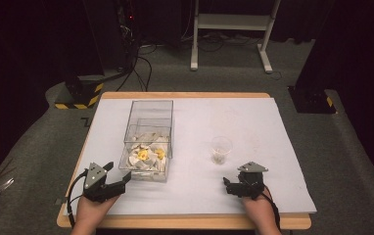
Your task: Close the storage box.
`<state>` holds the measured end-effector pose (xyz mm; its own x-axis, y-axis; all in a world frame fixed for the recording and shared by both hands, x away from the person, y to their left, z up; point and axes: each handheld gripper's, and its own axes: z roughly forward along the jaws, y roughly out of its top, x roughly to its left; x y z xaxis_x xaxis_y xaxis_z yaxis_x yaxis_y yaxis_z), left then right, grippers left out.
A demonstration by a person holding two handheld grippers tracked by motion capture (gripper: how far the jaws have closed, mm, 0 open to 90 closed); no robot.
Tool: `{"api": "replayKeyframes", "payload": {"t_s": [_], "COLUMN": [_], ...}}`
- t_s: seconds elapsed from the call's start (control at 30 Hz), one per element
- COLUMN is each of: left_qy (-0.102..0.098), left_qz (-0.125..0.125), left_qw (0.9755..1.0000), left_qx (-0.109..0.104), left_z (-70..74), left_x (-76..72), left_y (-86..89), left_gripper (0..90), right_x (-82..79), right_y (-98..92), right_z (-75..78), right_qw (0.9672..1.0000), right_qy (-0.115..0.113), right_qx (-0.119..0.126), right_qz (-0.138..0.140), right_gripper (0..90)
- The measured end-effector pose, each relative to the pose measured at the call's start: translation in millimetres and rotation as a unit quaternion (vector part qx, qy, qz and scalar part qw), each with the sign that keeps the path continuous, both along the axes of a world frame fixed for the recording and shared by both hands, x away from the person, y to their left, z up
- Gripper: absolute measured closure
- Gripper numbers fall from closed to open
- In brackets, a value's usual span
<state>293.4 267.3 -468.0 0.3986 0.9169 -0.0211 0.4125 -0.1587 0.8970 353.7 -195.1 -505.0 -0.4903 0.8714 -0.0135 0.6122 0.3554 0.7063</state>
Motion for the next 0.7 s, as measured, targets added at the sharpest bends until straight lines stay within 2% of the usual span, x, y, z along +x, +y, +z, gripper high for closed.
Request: {"api": "replayKeyframes", "payload": {"t_s": [0.7], "left_qy": [0.004], "left_qz": [0.008], "left_qw": [1.0000], "left_qx": [-0.003], "left_z": [-1.5], "left_x": [23.3], "left_y": [-1.2], "left_gripper": [19.6], "right_x": [-0.1], "right_y": [0.1], "right_z": [0.0], "right_qw": [1.0000], "right_qy": [0.001], "right_qx": [0.000], "right_qz": [-0.001], "right_gripper": [13.0]}}
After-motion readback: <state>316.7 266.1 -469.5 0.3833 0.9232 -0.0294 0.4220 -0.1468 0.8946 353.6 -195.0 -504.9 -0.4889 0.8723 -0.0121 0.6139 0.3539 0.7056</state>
